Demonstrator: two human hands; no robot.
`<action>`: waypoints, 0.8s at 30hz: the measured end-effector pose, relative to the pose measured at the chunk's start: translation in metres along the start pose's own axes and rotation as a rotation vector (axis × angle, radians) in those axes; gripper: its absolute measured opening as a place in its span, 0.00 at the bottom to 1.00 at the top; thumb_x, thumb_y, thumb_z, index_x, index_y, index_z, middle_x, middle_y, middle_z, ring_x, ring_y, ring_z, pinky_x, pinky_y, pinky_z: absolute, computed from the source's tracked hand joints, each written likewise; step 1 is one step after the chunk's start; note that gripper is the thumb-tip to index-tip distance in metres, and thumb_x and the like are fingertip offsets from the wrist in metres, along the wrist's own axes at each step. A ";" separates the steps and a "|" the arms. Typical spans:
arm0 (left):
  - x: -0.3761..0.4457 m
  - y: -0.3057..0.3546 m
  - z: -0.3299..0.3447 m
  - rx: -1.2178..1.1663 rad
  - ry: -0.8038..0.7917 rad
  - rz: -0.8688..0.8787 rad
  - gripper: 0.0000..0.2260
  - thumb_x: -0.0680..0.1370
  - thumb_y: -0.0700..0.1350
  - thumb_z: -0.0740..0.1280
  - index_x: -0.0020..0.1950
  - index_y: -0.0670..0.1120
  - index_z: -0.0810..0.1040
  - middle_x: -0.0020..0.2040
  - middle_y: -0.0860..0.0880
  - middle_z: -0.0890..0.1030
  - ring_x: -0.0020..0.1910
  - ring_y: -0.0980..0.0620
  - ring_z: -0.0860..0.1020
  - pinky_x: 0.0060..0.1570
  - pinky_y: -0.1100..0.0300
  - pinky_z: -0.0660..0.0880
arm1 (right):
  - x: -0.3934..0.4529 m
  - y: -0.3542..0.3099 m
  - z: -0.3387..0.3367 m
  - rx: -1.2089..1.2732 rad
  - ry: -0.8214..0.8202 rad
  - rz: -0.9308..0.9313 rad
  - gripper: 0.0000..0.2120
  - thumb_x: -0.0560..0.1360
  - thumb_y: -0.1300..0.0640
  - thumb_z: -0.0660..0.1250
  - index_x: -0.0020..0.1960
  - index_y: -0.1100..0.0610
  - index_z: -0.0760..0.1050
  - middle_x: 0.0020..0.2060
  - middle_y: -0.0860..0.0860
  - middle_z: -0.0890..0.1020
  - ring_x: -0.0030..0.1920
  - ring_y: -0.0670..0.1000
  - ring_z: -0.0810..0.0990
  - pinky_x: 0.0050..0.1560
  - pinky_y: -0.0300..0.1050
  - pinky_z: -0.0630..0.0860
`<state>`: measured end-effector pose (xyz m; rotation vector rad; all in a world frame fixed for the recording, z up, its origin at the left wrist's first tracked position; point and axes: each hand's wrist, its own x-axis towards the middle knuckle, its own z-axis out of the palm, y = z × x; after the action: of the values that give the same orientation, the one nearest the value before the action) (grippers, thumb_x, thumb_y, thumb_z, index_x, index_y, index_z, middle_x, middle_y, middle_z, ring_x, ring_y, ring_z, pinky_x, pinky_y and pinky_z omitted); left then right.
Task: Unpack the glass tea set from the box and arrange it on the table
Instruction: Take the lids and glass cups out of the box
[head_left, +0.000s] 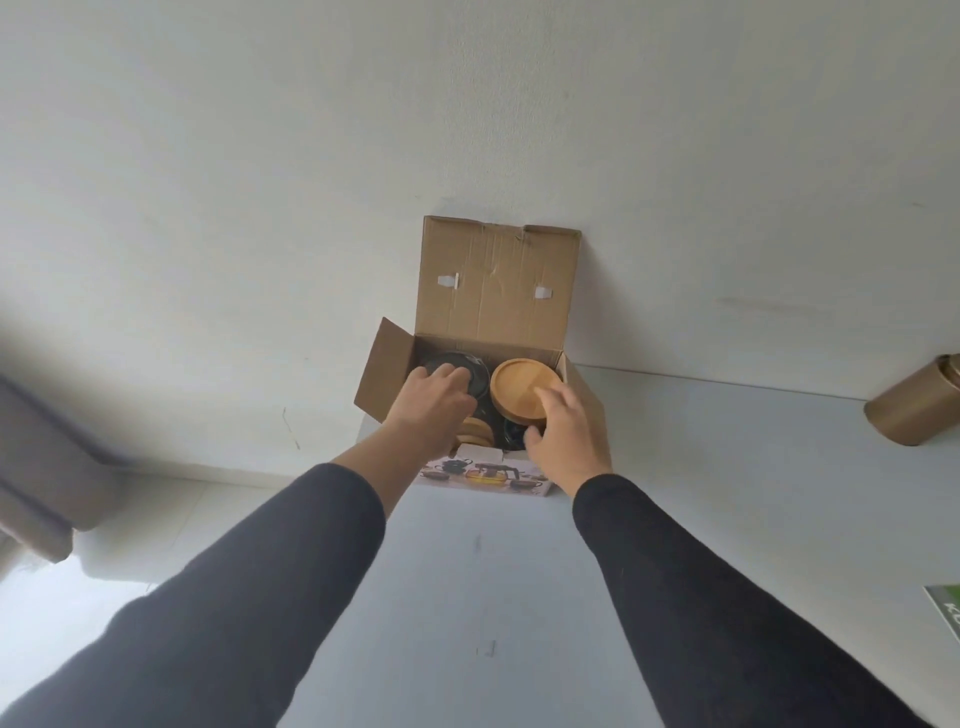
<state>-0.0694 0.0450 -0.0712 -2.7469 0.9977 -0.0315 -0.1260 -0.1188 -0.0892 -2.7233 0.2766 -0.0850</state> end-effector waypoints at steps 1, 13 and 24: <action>0.002 0.003 -0.001 0.041 -0.013 0.014 0.16 0.75 0.45 0.69 0.63 0.50 0.76 0.60 0.48 0.71 0.58 0.49 0.69 0.54 0.56 0.69 | 0.005 -0.003 0.001 -0.006 -0.063 -0.010 0.27 0.75 0.56 0.66 0.72 0.57 0.63 0.73 0.54 0.63 0.71 0.57 0.64 0.70 0.51 0.65; 0.013 0.004 0.012 -0.125 -0.088 -0.026 0.13 0.76 0.41 0.67 0.61 0.46 0.78 0.59 0.47 0.69 0.58 0.49 0.67 0.55 0.56 0.70 | 0.058 -0.021 -0.012 -0.209 -0.321 0.004 0.44 0.69 0.53 0.73 0.76 0.47 0.51 0.74 0.57 0.56 0.72 0.61 0.59 0.67 0.54 0.66; 0.007 -0.015 0.016 -0.432 -0.135 -0.028 0.12 0.81 0.47 0.57 0.58 0.44 0.75 0.57 0.46 0.72 0.57 0.47 0.68 0.57 0.53 0.70 | 0.075 -0.017 -0.006 -0.281 -0.323 -0.060 0.47 0.61 0.47 0.77 0.73 0.44 0.54 0.66 0.59 0.64 0.66 0.61 0.63 0.61 0.55 0.67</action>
<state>-0.0526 0.0551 -0.0837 -3.0921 1.0287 0.4055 -0.0505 -0.1209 -0.0756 -2.9629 0.1199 0.4031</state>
